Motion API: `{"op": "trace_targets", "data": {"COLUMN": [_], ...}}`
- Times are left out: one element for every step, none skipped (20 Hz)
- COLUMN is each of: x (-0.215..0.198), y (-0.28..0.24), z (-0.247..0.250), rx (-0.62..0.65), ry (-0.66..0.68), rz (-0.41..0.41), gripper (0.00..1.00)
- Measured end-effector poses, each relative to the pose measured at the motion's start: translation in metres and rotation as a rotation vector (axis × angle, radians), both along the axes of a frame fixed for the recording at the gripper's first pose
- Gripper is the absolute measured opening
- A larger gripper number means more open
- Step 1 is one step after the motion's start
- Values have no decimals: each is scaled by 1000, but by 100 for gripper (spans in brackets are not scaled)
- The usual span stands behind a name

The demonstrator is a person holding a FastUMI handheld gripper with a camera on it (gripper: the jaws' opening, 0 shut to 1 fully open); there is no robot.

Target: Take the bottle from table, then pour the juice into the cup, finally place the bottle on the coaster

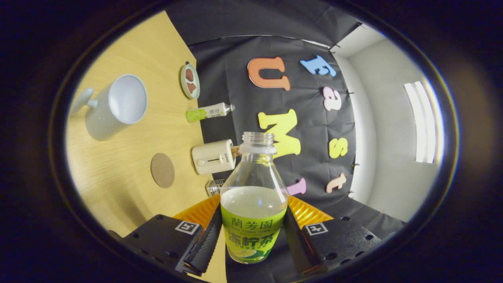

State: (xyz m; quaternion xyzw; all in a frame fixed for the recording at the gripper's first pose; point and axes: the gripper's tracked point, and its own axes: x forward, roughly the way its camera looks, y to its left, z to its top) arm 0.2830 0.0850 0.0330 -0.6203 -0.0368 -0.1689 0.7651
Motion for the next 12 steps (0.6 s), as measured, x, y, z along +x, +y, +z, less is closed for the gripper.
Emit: {"op": "trace_targets", "data": {"x": [2, 3, 4, 4, 6, 6, 5, 4, 4, 4, 6, 7], "y": [3, 6, 9, 12, 13, 16, 19, 21, 24, 27, 30, 33], "z": [2, 4, 3, 2, 2, 2, 2, 2, 1, 1, 2, 3], "rx": [-33, -61, -89, -110, -128, -146, -163, -181, -198, -217, -235, -249], "ry": [-9, -15, -16, -14, -14, -14, -15, -17, -20, -21, -24, -22], "rz": [-2, -4, -5, -10, -10, -5, -3, -3, -2, -2, -3, -10], "gripper": [83, 83, 83, 83, 83, 83, 83, 83, 83, 83, 83, 83]}}
